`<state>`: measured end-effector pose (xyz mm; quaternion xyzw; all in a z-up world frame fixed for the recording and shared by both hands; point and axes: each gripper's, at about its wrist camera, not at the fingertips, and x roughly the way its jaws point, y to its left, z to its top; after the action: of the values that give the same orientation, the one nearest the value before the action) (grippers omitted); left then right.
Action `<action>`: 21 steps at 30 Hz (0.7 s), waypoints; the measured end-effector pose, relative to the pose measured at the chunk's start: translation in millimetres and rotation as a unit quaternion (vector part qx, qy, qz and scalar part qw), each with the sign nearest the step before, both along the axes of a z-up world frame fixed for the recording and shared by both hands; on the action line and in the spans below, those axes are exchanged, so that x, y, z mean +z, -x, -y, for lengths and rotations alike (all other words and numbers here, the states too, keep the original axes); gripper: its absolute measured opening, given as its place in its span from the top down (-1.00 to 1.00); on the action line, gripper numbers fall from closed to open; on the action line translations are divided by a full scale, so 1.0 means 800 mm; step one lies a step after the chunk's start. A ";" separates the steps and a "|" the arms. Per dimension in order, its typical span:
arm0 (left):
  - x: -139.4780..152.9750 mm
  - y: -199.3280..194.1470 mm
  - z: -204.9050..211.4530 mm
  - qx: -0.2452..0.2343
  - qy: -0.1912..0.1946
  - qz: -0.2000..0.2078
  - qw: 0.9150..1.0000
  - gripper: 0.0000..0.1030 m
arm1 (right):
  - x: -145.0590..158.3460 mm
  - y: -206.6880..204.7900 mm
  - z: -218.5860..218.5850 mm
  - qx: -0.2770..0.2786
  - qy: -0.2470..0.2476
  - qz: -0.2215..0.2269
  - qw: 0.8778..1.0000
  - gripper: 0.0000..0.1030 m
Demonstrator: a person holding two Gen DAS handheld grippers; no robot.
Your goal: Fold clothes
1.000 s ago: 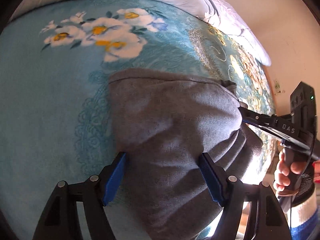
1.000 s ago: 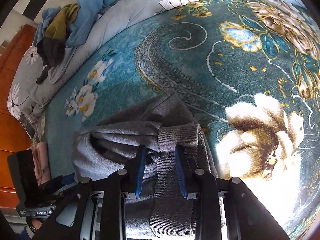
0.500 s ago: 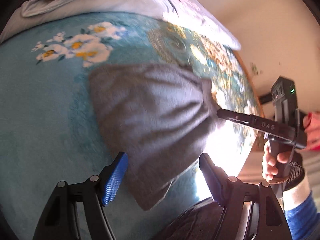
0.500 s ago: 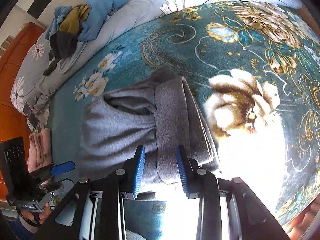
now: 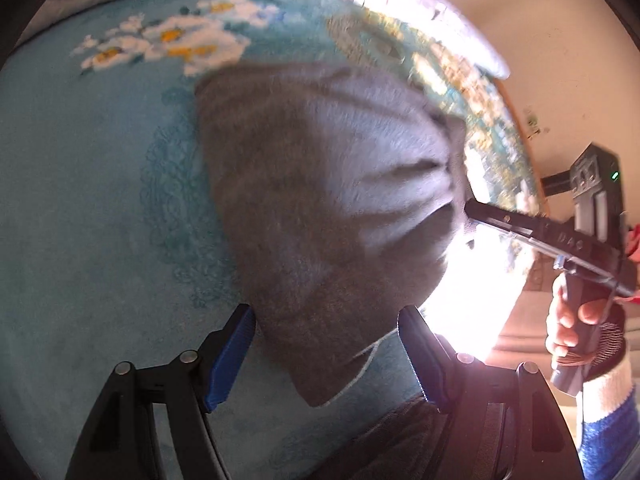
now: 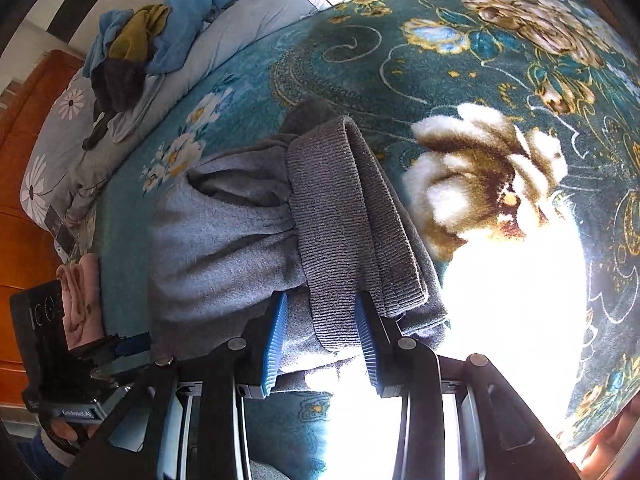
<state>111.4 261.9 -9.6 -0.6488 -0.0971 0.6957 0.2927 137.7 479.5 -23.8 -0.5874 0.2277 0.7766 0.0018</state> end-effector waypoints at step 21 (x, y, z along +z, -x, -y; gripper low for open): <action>-0.060 0.043 0.021 0.115 -0.053 0.060 0.990 -1.00 | -0.068 0.033 -0.091 -0.029 0.132 -0.028 0.990 -0.69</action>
<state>77.3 245.3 -57.7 -0.6576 -0.2255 0.6782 0.2383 111.3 552.3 -78.3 -0.5539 0.3451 0.7553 -0.0597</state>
